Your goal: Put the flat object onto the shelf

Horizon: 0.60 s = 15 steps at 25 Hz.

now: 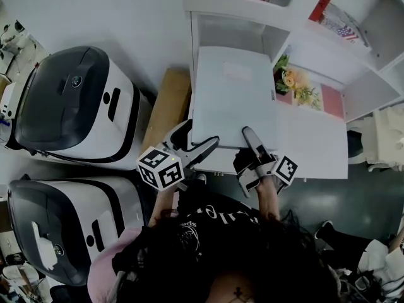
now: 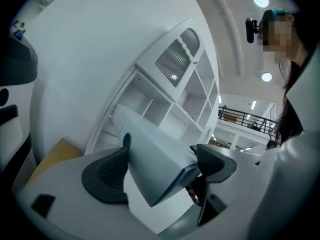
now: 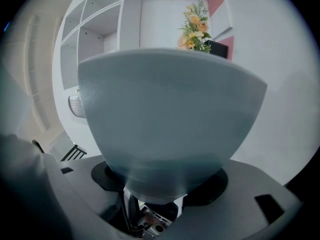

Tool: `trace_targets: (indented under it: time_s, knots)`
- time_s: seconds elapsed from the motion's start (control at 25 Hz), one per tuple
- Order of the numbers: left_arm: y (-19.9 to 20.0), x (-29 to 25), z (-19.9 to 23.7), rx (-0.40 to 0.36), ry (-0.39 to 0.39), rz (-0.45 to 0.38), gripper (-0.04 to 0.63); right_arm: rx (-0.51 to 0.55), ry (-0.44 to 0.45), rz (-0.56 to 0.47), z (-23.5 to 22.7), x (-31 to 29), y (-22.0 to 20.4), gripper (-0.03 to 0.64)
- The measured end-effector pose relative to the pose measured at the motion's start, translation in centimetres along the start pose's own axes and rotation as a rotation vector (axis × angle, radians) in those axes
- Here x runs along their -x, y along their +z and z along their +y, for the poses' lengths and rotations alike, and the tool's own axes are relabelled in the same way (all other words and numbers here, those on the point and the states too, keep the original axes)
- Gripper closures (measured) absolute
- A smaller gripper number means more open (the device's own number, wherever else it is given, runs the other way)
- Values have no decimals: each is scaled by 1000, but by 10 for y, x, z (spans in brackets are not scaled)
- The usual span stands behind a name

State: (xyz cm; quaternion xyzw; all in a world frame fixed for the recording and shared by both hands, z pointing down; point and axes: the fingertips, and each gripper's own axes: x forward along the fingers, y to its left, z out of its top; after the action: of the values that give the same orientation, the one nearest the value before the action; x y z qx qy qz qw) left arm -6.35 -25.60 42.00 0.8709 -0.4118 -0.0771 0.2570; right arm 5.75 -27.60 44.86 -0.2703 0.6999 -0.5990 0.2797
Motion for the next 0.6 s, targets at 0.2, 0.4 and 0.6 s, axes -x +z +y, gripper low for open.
trace_targets:
  time_s: [0.2, 0.4, 0.6]
  knots:
    - [4, -11, 18, 14, -10, 26, 146, -5, -17, -15, -7, -16, 5, 310]
    - [9, -24, 34, 26, -25, 34, 146, 12, -43, -19, -14, -31, 17, 310]
    - [23, -40, 48, 23, -50, 30, 146, 4, -54, -33, -14, -51, 33, 310]
